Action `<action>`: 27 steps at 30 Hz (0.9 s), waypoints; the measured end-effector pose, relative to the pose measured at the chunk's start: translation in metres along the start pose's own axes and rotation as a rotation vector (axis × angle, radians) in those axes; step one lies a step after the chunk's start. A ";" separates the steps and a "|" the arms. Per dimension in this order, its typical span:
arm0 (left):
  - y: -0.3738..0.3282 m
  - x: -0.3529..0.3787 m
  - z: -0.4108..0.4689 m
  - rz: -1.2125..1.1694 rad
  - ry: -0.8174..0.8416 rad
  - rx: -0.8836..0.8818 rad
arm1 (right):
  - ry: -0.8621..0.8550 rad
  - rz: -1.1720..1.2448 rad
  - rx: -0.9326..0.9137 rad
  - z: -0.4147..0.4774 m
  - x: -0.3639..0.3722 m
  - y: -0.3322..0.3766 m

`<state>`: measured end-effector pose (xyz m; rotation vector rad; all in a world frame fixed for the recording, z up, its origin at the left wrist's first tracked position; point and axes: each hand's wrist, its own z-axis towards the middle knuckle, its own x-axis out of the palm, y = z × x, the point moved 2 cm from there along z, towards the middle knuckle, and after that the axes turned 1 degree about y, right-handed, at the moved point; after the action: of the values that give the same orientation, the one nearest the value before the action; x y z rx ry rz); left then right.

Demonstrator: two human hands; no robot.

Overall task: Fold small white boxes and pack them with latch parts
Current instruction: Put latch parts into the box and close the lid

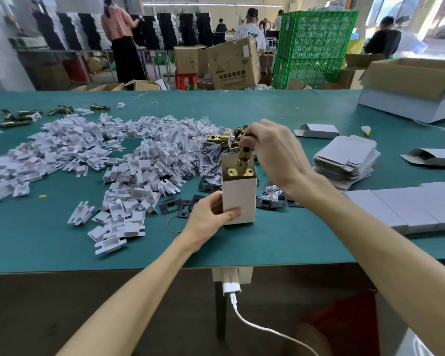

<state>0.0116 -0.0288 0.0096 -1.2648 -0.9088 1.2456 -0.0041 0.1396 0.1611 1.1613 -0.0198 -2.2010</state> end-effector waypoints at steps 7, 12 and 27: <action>0.001 0.000 0.000 -0.020 0.004 0.006 | 0.181 -0.082 -0.030 -0.008 0.018 0.011; 0.002 0.000 0.000 -0.022 -0.001 -0.004 | 0.289 -0.257 0.028 -0.010 0.025 0.013; 0.001 0.002 -0.001 -0.020 -0.028 -0.017 | 0.094 -0.138 0.087 -0.008 0.007 -0.005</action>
<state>0.0125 -0.0276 0.0080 -1.2514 -0.9519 1.2444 -0.0036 0.1420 0.1499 1.3498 0.0047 -2.2814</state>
